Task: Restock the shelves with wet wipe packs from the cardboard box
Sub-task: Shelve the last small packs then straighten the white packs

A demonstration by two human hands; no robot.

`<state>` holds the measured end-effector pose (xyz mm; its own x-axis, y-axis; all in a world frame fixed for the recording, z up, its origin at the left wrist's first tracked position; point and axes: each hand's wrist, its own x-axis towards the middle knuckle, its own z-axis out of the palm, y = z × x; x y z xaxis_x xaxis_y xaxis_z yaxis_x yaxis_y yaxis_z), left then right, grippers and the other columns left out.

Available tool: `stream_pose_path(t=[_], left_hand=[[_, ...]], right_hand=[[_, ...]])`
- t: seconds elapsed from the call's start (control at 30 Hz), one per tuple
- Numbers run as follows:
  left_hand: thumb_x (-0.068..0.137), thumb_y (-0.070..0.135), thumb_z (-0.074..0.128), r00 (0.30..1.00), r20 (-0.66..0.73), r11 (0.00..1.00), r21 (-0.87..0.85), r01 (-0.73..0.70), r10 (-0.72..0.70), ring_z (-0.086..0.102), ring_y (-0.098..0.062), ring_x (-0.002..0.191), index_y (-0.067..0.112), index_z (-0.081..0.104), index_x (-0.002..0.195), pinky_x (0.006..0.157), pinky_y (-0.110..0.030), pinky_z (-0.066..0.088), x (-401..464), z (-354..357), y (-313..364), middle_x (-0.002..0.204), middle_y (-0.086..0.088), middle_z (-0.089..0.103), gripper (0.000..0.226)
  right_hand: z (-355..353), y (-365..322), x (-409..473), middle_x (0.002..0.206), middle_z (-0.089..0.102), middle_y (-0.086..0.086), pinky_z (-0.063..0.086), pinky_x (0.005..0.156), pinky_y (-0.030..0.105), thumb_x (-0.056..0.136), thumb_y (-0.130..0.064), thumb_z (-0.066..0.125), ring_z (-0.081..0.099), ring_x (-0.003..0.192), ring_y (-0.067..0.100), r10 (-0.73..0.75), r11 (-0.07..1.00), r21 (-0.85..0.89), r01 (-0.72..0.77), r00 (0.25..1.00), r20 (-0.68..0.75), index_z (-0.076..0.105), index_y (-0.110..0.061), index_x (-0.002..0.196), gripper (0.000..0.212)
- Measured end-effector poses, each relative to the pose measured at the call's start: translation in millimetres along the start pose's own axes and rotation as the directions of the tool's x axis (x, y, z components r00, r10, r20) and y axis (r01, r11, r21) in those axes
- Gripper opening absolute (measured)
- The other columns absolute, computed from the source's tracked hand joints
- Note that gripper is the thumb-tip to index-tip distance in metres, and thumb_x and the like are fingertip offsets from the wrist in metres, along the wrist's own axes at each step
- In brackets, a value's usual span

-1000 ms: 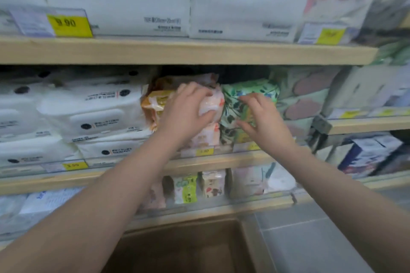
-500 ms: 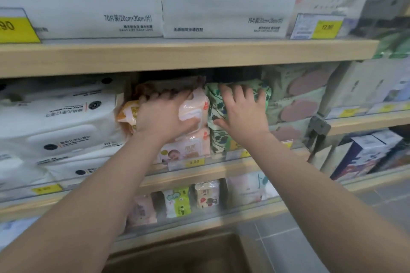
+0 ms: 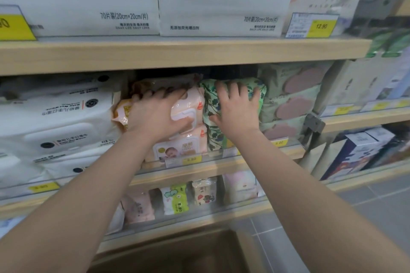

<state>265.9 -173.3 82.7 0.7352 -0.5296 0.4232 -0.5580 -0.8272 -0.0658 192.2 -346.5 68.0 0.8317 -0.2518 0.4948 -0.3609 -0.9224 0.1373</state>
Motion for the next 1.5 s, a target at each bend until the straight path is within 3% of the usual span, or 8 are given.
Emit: stream_pose_path(t=[0.2, 0.37, 0.5, 0.63, 0.8, 1.2, 1.37, 1.5], left_hand=[[0.072, 0.07, 0.051, 0.997, 0.062, 0.999, -0.031, -0.035, 0.036, 0.044, -0.029, 0.12, 0.038, 0.031, 0.14, 0.096, -0.042, 0.033, -0.8, -6.3, 1.0, 0.134, -0.005, 0.05, 0.077], [0.092, 0.053, 0.034, 0.999, -0.046, 0.948, -0.318, 0.005, -0.02, 0.046, -0.032, 0.118, 0.025, 0.039, 0.14, 0.094, -0.04, 0.036, -22.4, -38.9, -31.1, 0.129, -0.013, 0.054, 0.055], [0.089, 0.045, 0.027, 0.964, -0.161, 0.966, -0.182, 0.182, -0.211, 0.051, -0.038, 0.108, 0.02, 0.057, 0.123, 0.097, -0.052, 0.034, -53.3, -40.3, -98.6, 0.114, -0.019, 0.062, 0.051], [0.089, 0.052, 0.027, 0.982, -0.121, 0.99, -0.021, 0.141, -0.142, 0.048, -0.032, 0.119, 0.023, 0.057, 0.122, 0.1, -0.058, 0.029, -69.9, -20.2, -124.7, 0.124, -0.009, 0.059, 0.054], [0.089, 0.052, 0.029, 0.974, -0.164, 0.987, -0.046, 0.151, -0.157, 0.051, -0.031, 0.115, 0.027, 0.058, 0.122, 0.101, -0.055, 0.03, -67.0, -16.8, -125.4, 0.125, -0.004, 0.06, 0.051], [0.089, 0.05, 0.029, 0.978, -0.156, 0.983, -0.139, 0.119, -0.14, 0.051, -0.03, 0.115, 0.023, 0.057, 0.123, 0.103, -0.049, 0.028, -70.8, -20.8, -127.1, 0.125, -0.005, 0.06, 0.052], [0.088, 0.047, 0.035, 0.915, -0.23, 0.851, -0.491, 0.185, -0.331, 0.038, -0.025, 0.127, 0.012, 0.047, 0.132, 0.11, -0.039, 0.027, -112.7, -46.0, -159.0, 0.136, -0.009, 0.047, 0.057], [0.092, 0.032, 0.05, 0.757, -0.047, 0.543, -0.726, 0.423, -0.652, 0.029, -0.022, 0.135, 0.01, 0.032, 0.142, 0.111, -0.034, 0.024, -150.0, -44.4, -178.2, 0.145, -0.009, 0.035, 0.057]], right_hand=[[-5.3, 9.8, -3.4, 0.141, 0.037, 0.01, 0.014, 0.11, 0.06, 0.077, -0.059, 0.06, 0.03, 0.132, 0.031, -0.056, 0.993, 0.109, 0.052, 0.998, 0.034, 0.019, -0.021, 0.147, 0.09], [-25.2, -12.8, -11.8, 0.141, 0.042, 0.01, 0.017, 0.11, 0.061, 0.075, -0.062, 0.061, 0.035, 0.134, 0.031, -0.142, 0.954, 0.25, 0.164, 0.984, -0.104, 0.035, -0.017, 0.141, 0.084], [-38.0, -70.1, -8.2, 0.133, 0.051, 0.006, 0.022, 0.109, 0.058, 0.073, -0.057, 0.065, 0.045, 0.125, 0.03, -0.34, 0.886, 0.256, 0.387, 0.916, -0.211, 0.046, -0.018, 0.135, 0.075], [-32.1, -116.1, 2.5, 0.134, 0.052, 0.005, 0.028, 0.104, 0.057, 0.077, -0.062, 0.058, 0.045, 0.122, 0.034, -0.463, 0.854, 0.212, 0.475, 0.88, -0.108, 0.043, -0.028, 0.136, 0.07], [-13.7, -127.3, 5.7, 0.106, 0.06, 0.013, 0.045, 0.078, 0.051, 0.073, -0.056, 0.065, 0.057, 0.096, 0.038, -0.358, 0.908, 0.186, 0.375, 0.926, -0.118, 0.051, -0.027, 0.125, 0.061], [-17.5, -133.9, 18.9, 0.122, 0.056, 0.008, 0.035, 0.089, 0.051, 0.065, -0.072, 0.032, 0.047, 0.115, 0.038, -0.243, 0.931, 0.285, 0.227, 0.97, 0.023, 0.046, -0.031, 0.133, 0.08], [-42.3, -139.9, 14.8, 0.137, 0.047, 0.006, 0.021, 0.108, 0.05, 0.062, -0.08, 0.032, 0.038, 0.128, 0.03, -0.249, 0.876, 0.433, 0.213, 0.968, 0.027, 0.033, -0.03, 0.142, 0.094], [-72.3, -176.9, 9.8, 0.136, 0.046, 0.006, 0.022, 0.11, 0.045, 0.076, -0.067, 0.056, 0.036, 0.128, 0.028, -0.348, 0.824, 0.475, 0.309, 0.938, -0.007, 0.028, -0.029, 0.145, 0.083]])
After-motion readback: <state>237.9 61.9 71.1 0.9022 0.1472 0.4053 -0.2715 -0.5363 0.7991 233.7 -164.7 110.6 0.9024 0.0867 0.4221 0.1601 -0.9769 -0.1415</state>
